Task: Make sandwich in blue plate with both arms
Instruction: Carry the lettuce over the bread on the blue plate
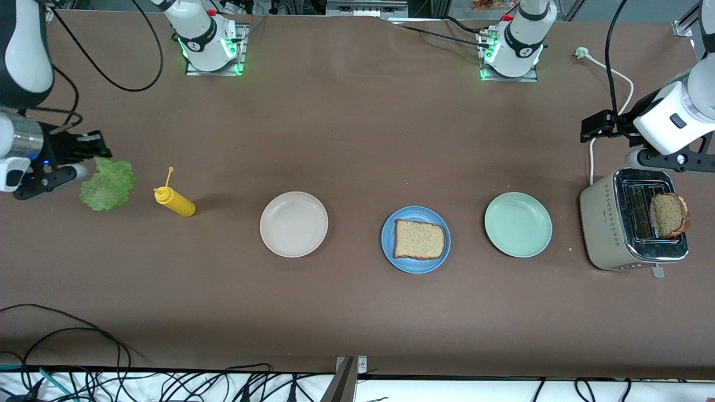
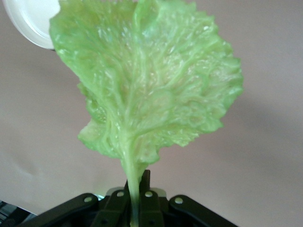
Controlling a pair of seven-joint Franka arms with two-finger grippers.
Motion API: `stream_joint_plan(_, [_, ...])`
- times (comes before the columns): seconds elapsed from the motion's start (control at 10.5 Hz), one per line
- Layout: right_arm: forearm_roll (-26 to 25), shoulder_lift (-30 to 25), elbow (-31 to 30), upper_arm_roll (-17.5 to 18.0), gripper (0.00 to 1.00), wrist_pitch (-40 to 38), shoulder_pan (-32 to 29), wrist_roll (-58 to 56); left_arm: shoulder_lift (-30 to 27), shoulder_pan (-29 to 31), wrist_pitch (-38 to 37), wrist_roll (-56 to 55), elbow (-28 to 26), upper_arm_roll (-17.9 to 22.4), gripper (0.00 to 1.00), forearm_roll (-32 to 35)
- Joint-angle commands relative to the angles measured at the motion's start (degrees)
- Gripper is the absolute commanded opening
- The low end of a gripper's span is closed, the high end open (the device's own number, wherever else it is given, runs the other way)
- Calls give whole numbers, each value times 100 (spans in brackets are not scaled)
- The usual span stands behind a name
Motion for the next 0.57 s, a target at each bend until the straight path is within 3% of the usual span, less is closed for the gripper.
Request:
stream_joint_plan(0.0, [377,57,410,985,0,-33,-54,1090,4,132,-8,40,89,-61,100,133])
stream_joint_plan(0.29, [369,180,551,2085,0,1175,68,1997,4,115,-35,-38,107,-87,100,300])
stream_joint_plan(0.48, [264,496,543,2211,0,2117,602,2227,-5,141,-35,-29,237,-53,100,257])
